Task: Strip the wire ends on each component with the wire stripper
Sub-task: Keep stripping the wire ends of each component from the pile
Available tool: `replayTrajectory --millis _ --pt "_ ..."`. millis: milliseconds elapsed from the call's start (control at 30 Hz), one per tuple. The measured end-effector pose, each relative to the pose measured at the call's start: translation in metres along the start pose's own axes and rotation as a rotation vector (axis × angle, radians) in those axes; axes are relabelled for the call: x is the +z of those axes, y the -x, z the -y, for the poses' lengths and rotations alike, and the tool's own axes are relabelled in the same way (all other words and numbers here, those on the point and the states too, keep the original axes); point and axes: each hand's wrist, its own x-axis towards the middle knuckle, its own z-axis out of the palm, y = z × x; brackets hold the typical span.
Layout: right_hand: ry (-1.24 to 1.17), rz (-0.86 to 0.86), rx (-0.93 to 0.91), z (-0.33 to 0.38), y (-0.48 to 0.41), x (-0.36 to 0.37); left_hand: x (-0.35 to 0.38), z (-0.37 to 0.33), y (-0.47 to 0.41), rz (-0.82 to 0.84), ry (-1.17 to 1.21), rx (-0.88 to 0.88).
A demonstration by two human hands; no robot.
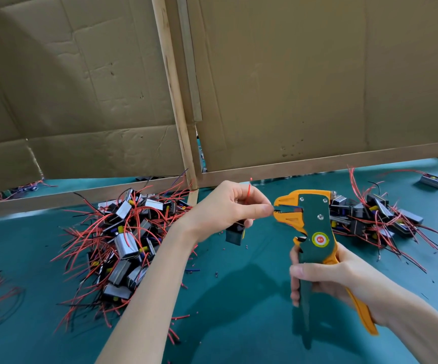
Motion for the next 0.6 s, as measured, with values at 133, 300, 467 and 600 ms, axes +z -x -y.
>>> replayTrajectory --millis 133,300,467,600 --pt "0.025 -0.045 0.025 0.001 0.003 0.005 -0.003 -0.001 0.001 0.032 -0.064 0.014" --pt "0.010 -0.157 0.051 -0.001 0.003 0.019 -0.004 0.000 0.003 0.047 -0.088 0.020" --pt "-0.050 -0.278 -0.050 -0.007 -0.002 0.023 0.007 0.009 -0.004 0.067 0.265 -0.067" --pt "-0.289 -0.148 -0.120 -0.004 -0.007 0.014 0.014 0.021 -0.013 -0.049 0.130 -0.016"
